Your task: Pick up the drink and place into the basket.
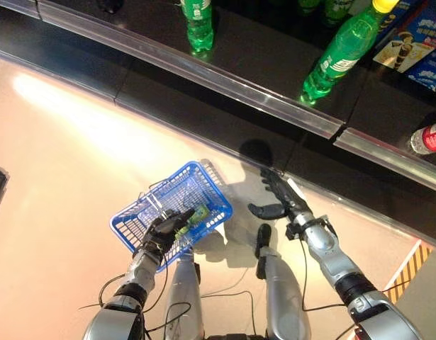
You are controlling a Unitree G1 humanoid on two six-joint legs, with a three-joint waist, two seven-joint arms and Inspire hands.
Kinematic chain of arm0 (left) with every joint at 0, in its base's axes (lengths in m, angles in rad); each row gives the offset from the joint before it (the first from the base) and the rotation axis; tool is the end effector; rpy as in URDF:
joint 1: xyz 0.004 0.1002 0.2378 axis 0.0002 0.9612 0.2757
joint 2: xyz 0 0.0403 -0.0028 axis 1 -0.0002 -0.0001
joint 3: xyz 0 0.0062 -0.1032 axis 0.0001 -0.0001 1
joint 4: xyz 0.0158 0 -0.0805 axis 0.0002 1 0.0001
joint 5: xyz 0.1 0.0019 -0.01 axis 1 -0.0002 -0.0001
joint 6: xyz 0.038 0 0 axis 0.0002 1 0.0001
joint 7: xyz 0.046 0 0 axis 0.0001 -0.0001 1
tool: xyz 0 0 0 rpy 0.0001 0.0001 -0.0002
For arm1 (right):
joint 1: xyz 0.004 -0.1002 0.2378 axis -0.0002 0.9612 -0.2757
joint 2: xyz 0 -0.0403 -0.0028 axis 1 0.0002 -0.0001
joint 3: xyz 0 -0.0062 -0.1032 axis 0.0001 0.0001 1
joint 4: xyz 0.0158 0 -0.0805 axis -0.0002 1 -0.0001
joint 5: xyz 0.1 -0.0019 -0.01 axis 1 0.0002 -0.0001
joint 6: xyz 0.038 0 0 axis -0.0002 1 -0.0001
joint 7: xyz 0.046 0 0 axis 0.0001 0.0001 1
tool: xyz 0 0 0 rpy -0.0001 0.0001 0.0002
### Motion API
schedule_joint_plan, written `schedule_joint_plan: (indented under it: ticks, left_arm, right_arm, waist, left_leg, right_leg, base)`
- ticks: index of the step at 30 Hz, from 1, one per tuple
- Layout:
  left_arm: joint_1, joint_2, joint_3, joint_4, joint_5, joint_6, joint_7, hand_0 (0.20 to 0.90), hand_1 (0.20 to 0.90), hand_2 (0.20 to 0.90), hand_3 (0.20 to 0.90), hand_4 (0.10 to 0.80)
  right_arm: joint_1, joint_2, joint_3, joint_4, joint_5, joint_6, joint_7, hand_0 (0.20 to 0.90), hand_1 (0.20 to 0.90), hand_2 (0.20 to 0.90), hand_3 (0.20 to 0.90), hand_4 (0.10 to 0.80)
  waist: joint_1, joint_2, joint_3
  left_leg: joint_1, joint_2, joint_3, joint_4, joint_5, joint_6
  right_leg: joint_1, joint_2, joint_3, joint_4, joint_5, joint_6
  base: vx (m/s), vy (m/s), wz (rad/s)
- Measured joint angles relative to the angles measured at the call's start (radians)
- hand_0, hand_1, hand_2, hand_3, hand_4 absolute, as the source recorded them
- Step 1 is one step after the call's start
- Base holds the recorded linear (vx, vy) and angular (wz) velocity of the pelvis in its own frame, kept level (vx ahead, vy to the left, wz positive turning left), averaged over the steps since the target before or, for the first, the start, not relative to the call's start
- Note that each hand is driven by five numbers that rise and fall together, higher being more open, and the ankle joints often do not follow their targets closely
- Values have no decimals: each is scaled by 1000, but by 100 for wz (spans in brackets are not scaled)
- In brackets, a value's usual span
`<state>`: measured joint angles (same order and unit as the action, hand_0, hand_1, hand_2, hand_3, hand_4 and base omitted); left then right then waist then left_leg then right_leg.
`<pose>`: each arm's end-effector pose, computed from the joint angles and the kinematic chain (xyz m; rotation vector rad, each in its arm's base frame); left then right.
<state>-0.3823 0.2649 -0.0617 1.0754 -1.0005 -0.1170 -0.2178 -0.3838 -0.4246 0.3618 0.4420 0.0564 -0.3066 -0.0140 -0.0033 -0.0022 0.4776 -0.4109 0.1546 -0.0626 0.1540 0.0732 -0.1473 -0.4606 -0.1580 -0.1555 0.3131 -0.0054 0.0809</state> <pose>0.2293 0.2210 -0.0398 -0.6795 0.4153 0.2046 0.2664 -0.1728 0.0579 -0.4518 -0.1724 0.3169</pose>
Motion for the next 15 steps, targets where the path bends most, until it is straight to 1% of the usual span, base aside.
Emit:
schedule_joint_plan:
  ticks: [3,4,6,8,13,15]
  left_arm:
    - [0,9,0,2,0,-4,9,300,300,300,200,100]
    - [0,17,0,2,0,-5,9,300,300,300,200,100]
    - [0,28,2,5,-2,-5,9,300,300,300,200,100]
    - [1,27,10,8,-6,-5,9,300,300,300,200,100]
    - [9,24,58,40,-26,-5,9,300,300,300,200,100]
    - [39,23,77,44,-28,-8,7,300,300,300,200,100]
  right_arm:
    - [-15,-27,-1,-49,-20,4,-17,900,900,900,900,800]
    - [-15,-49,-2,-82,-23,7,-29,900,900,900,900,800]
    - [-15,-61,-17,-127,-24,10,-48,900,900,900,900,800]
    - [-15,-61,-37,-163,-21,3,-76,900,900,900,900,800]
    - [-14,-50,-103,-207,-4,-21,-127,900,900,900,900,800]
    - [-1,-48,-135,-221,21,-44,-148,900,900,900,900,800]
  waist:
    - [-2,-11,-2]
    - [-3,-20,-2]
    - [-3,-31,-2]
    - [-3,-31,-2]
    - [-1,-30,-1]
    - [-1,-29,-1]
  left_leg:
    - [-8,-2,-3,4,-1,-1]
    - [-10,-4,-3,4,-1,-2]
    - [-11,-4,-2,3,-2,-2]
    - [-10,-5,-2,2,-2,-2]
    - [11,-7,-1,-2,-7,-2]
    - [39,-10,1,-12,-10,1]
  right_leg:
    - [-2,0,1,-2,1,-1]
    - [-2,0,2,-5,4,-1]
    - [0,0,2,-14,9,5]
    - [5,1,3,-27,15,8]
    - [39,0,1,-58,25,13]
    - [70,-3,1,-75,27,17]
  base:
    - [12,-7,4]
    - [0,0,0]
    - [0,0,0]
    - [-3,8,-2]
    - [23,27,1]
    - [62,52,1]
